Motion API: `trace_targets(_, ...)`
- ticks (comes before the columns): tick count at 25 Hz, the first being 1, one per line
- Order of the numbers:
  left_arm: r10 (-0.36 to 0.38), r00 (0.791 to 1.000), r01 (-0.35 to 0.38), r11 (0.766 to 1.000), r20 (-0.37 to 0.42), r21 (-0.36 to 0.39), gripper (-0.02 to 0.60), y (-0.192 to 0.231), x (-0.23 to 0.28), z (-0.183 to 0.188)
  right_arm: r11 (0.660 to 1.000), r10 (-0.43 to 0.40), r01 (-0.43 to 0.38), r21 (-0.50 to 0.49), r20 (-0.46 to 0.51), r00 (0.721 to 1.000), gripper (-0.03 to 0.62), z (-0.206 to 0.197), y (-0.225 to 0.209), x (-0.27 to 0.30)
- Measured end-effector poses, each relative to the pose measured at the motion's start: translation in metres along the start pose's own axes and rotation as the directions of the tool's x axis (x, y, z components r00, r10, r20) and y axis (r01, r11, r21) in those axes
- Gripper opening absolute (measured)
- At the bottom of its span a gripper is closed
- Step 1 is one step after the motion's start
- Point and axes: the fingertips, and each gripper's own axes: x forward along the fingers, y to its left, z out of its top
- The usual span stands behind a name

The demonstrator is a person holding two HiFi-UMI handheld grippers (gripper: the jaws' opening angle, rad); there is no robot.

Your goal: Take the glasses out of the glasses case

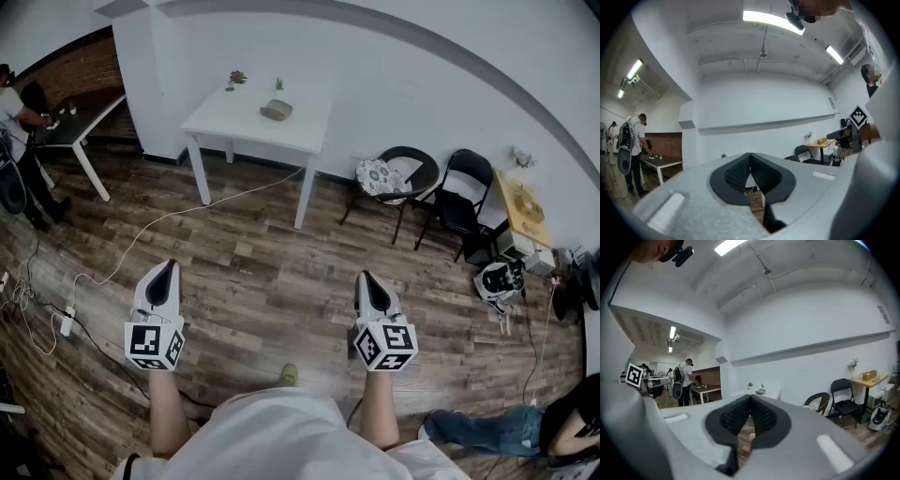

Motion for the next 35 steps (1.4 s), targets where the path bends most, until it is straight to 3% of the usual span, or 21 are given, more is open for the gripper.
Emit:
trace_targets(9, 0.012, 1.0, -0.012, 1.0, 0.001, -0.006, 0.009, -0.015, 0.003, 0.003, 1.0, 0.016, -0.016, 0.006, -0.007, 1.0, 0.003, -0.002, -0.011, -0.002)
trace_targets(17, -0.016, 0.999, 0.015, 1.0, -0.042, -0.024, 0.009, -0.027, 0.016, -0.008, 0.999, 0.028, -0.028, -0.017, -0.011, 1.0, 0.003, -0.008, -0.015, -0.001)
trace_targets(30, -0.045, 0.998, 0.044, 0.999, -0.045, -0.03, 0.014, -0.041, 0.029, -0.009, 0.999, 0.035, -0.035, 0.012, 0.0, 0.999, 0.003, -0.009, -0.024, 0.005)
trace_targets(35, -0.043, 0.997, 0.041, 0.999, -0.057, -0.028, 0.08, -0.042, 0.033, -0.012, 0.999, 0.04, -0.04, 0.014, 0.0, 0.999, 0.003, -0.009, -0.028, 0.009)
